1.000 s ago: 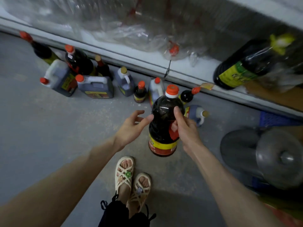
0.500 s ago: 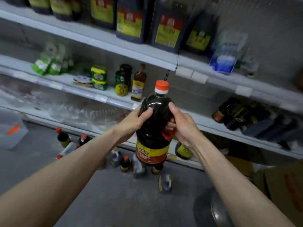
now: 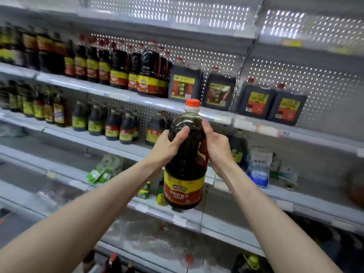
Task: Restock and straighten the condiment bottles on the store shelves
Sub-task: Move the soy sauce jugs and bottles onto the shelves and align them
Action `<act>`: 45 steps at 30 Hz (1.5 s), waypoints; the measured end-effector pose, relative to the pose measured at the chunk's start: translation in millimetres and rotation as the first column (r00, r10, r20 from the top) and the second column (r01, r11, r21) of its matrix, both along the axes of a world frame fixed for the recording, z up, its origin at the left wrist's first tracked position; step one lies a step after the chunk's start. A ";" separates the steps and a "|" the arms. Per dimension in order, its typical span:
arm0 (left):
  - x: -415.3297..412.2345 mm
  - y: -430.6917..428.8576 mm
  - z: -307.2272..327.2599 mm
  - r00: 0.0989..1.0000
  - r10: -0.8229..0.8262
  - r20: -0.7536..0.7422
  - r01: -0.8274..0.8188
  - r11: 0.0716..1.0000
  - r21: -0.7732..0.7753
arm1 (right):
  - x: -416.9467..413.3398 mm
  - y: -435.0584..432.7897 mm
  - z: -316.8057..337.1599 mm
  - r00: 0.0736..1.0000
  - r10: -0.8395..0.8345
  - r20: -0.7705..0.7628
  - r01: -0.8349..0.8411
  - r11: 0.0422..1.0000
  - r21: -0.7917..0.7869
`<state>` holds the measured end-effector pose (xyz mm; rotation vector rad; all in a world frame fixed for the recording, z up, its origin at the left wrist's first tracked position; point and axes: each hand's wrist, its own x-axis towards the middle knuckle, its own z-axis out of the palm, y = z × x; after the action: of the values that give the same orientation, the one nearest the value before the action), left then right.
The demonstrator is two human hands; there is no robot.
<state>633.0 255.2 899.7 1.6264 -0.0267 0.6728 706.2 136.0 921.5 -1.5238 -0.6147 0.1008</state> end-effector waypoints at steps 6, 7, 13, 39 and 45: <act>-12.5 63.1 56.7 0.992 0.014 0.126 -0.015 1.000 0.004 | -16.1 61.8 59.7 0.997 0.023 0.077 -0.038 0.979 0.203; -13.9 77.1 60.1 0.989 0.006 0.150 -0.008 1.000 0.016 | -18.0 73.6 67.3 0.996 0.031 0.082 -0.049 0.975 0.218; -25.7 160.5 79.0 0.974 0.032 0.223 -0.034 0.999 0.003 | -31.4 168.4 98.2 0.989 0.004 0.147 -0.045 0.961 0.272; 74.9 501.8 155.4 0.960 -0.018 0.281 -0.001 0.998 0.067 | 67.7 497.0 159.3 0.951 -0.043 0.306 -0.045 0.960 0.276; 130.9 530.4 176.1 0.942 -0.041 0.332 0.018 0.997 0.075 | 121.9 527.2 183.5 0.932 -0.070 0.355 -0.044 0.952 0.304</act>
<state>764.0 785.6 1075.8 1.5591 -0.3249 0.9272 828.1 663.1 1105.0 -1.2469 -0.8707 -0.2841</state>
